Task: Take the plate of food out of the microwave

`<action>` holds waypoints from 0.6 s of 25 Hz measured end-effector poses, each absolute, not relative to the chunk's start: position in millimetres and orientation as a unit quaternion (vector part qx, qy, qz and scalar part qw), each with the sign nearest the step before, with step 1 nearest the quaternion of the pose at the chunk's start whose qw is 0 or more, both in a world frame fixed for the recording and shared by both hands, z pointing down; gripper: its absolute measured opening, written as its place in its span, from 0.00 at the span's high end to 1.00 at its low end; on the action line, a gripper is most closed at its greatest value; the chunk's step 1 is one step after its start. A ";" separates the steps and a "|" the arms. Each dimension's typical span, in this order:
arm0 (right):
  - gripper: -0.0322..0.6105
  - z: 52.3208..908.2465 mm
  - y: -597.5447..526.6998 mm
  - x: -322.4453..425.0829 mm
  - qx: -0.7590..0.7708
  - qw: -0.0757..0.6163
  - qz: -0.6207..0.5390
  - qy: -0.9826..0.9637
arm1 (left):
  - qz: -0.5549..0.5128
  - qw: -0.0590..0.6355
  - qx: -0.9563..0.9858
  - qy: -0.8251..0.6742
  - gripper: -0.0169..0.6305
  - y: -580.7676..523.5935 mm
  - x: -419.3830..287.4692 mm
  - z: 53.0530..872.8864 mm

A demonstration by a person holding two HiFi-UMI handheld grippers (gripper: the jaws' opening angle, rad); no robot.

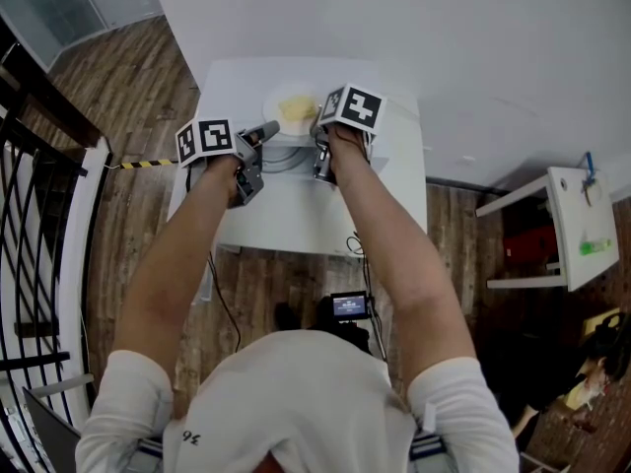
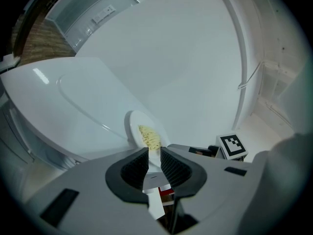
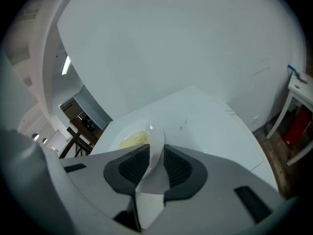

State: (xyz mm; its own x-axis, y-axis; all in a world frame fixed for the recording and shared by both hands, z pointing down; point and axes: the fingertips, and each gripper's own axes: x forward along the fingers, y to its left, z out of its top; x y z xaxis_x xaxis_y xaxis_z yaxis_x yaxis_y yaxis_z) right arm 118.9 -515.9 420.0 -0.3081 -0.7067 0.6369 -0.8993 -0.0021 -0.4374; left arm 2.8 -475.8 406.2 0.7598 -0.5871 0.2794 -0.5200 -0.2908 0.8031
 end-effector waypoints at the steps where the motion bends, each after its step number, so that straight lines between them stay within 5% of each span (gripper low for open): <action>1: 0.84 419.4 -514.9 120.1 0.578 0.116 0.409 -0.697 | -0.034 0.484 0.803 -0.346 0.88 -475.1 2.7 405.5; 15: 0.84 382.9 -502.7 135.7 0.586 0.084 0.373 -0.714 | -0.039 0.453 0.816 -0.357 0.88 -463.7 8.5 376.8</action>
State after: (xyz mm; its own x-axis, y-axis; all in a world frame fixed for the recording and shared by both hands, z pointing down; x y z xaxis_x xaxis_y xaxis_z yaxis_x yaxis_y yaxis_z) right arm 135.7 -502.7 382.9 -0.2990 -0.7747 0.5572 -0.8996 0.0340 -0.4354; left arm 8.5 -463.7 376.8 0.7426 -0.6173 0.2598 -0.5473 -0.3358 0.7666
